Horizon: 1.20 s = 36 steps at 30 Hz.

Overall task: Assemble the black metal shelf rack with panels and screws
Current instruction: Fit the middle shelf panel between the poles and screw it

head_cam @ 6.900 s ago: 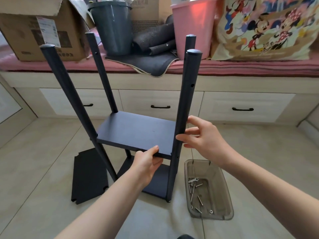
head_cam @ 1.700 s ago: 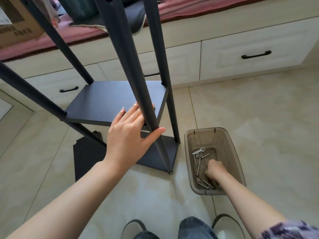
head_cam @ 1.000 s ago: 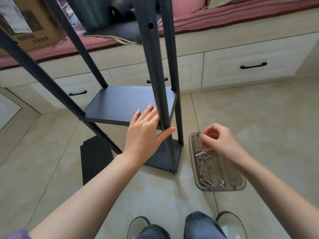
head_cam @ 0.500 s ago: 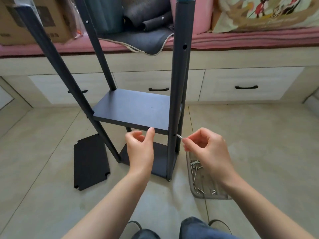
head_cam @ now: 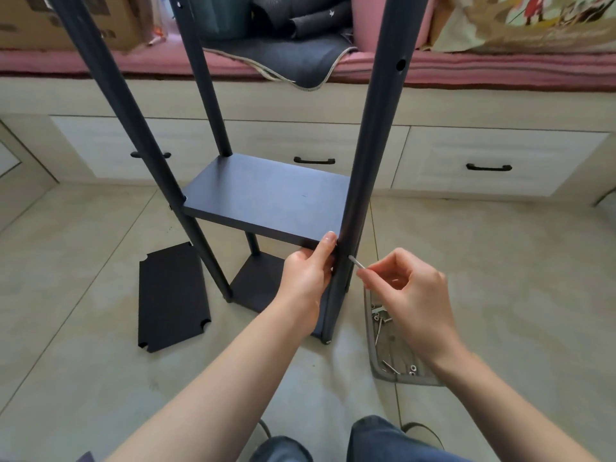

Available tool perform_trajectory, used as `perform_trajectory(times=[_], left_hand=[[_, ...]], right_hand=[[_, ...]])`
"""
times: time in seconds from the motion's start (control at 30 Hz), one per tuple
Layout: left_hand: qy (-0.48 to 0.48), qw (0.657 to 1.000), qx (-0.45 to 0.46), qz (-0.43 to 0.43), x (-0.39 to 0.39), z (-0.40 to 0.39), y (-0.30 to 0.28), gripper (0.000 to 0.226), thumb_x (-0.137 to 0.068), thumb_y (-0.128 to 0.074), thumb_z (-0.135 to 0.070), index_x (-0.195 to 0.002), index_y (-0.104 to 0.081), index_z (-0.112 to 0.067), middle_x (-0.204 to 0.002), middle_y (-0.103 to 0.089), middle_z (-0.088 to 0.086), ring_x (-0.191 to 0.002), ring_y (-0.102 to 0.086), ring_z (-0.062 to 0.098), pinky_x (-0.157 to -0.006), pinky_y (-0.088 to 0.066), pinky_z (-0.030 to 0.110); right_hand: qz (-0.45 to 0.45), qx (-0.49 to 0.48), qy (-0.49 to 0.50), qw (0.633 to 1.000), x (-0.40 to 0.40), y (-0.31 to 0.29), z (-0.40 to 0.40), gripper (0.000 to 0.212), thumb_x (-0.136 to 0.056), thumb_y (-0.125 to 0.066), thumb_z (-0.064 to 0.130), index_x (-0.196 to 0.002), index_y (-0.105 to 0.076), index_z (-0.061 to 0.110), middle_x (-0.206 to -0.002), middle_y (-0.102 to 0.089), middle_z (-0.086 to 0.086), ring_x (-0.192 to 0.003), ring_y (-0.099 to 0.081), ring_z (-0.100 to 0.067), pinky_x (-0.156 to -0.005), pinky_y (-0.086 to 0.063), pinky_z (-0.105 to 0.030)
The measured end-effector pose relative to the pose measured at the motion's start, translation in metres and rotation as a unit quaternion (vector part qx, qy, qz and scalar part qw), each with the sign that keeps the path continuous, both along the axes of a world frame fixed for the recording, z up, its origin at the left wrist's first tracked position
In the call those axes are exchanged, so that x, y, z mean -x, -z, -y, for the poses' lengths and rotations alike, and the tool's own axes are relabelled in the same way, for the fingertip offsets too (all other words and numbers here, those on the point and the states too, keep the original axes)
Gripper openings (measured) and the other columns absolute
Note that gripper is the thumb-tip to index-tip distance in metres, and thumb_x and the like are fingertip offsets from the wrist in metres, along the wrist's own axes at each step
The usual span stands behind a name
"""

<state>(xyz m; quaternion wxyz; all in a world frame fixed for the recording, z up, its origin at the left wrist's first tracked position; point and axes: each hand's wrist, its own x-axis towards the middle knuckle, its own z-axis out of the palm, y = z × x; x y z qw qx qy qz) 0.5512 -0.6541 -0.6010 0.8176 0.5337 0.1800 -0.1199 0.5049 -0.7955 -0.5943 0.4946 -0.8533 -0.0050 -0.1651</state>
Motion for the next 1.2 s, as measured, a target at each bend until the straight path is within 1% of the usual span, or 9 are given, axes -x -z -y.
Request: perform_trajectory(times=[0.07,0.2,0.33,0.43,0.6,0.73,0.87,1.03,1.2], left_hand=[[0.0,1.0,-0.005,0.003,0.001,-0.001,-0.001,0.031,-0.097,-0.063,-0.029,-0.114,-0.067,-0.003,-0.111,-0.075,0.01,-0.106,-0.071,0.019,-0.094,-0.054,0.026],[0.006,1.0,0.005,0.01,0.003,-0.003,-0.002,0.032,-0.098,-0.061,-0.028,-0.114,-0.067,-0.001,-0.113,-0.074,0.013,-0.107,-0.071,0.021,-0.091,-0.054,0.025],[0.002,1.0,0.004,0.011,0.004,-0.002,-0.004,0.035,-0.099,-0.06,-0.026,-0.118,-0.066,0.002,-0.116,-0.072,0.017,-0.112,-0.069,0.026,-0.103,-0.051,0.034],[0.004,1.0,0.005,0.013,0.004,-0.002,-0.005,0.033,-0.099,-0.06,-0.028,-0.116,-0.067,0.001,-0.114,-0.074,0.014,-0.109,-0.07,0.025,-0.099,-0.053,0.032],[0.02,1.0,-0.006,0.013,0.004,-0.003,-0.004,0.034,-0.101,-0.058,-0.031,-0.118,-0.066,-0.003,-0.114,-0.074,0.01,-0.11,-0.069,0.022,-0.094,-0.052,0.029],[0.029,0.999,-0.016,0.018,0.004,-0.004,-0.005,0.028,-0.101,-0.057,-0.033,-0.11,-0.069,-0.009,-0.108,-0.076,0.006,-0.105,-0.07,0.018,-0.086,-0.052,0.024],[0.034,0.999,-0.019,0.018,0.004,-0.005,-0.004,0.031,-0.102,-0.056,-0.032,-0.114,-0.068,-0.006,-0.112,-0.075,0.008,-0.108,-0.069,0.02,-0.095,-0.052,0.027],[0.036,0.999,0.002,0.02,0.006,-0.006,-0.005,0.031,-0.103,-0.055,-0.029,-0.118,-0.066,-0.005,-0.117,-0.073,0.009,-0.111,-0.069,0.018,-0.083,-0.051,0.019],[0.036,0.999,0.012,0.026,0.006,-0.007,-0.004,0.031,-0.102,-0.056,-0.028,-0.118,-0.066,-0.004,-0.117,-0.073,0.011,-0.111,-0.069,0.021,-0.092,-0.053,0.026]], right_hand=[[0.009,-0.005,0.001,1.0,0.001,0.0,-0.001,0.017,-0.082,-0.079,0.024,-0.072,-0.066,0.024,-0.07,-0.068,0.013,-0.066,-0.067,-0.005,-0.061,-0.053,-0.022],[0.012,-0.001,-0.006,1.0,0.004,-0.001,-0.007,0.016,-0.081,-0.08,0.022,-0.073,-0.067,0.018,-0.066,-0.068,0.01,-0.066,-0.067,-0.007,-0.063,-0.053,-0.024],[0.012,0.027,-0.022,0.999,0.004,-0.004,-0.012,0.018,-0.083,-0.078,0.02,-0.075,-0.064,0.014,-0.068,-0.066,0.01,-0.068,-0.064,-0.005,-0.062,-0.047,-0.016],[0.016,0.033,-0.027,0.999,0.002,-0.007,-0.014,0.019,-0.084,-0.077,0.02,-0.075,-0.063,0.013,-0.068,-0.065,0.01,-0.069,-0.063,-0.004,-0.062,-0.044,-0.012],[0.062,0.069,-0.032,0.995,0.003,-0.002,-0.014,0.02,-0.085,-0.077,0.015,-0.075,-0.061,0.009,-0.07,-0.065,0.005,-0.073,-0.061,-0.007,-0.064,-0.04,-0.007],[0.11,0.112,-0.032,0.987,0.0,0.003,-0.012,0.017,-0.086,-0.075,0.009,-0.076,-0.062,0.006,-0.071,-0.064,0.003,-0.072,-0.058,-0.008,-0.065,-0.04,-0.007],[0.094,0.096,-0.033,0.99,-0.005,0.004,-0.016,0.017,-0.086,-0.076,0.014,-0.077,-0.063,0.008,-0.073,-0.066,0.004,-0.072,-0.062,-0.009,-0.065,-0.043,-0.009],[0.06,0.032,-0.027,0.997,-0.006,0.002,-0.019,0.016,-0.085,-0.077,0.016,-0.077,-0.064,0.01,-0.074,-0.068,0.011,-0.075,-0.065,-0.003,-0.068,-0.047,-0.012],[0.015,-0.014,-0.038,0.999,-0.007,0.004,-0.016,0.015,-0.082,-0.08,0.019,-0.081,-0.065,0.017,-0.076,-0.069,0.013,-0.074,-0.067,-0.003,-0.069,-0.048,-0.01]])
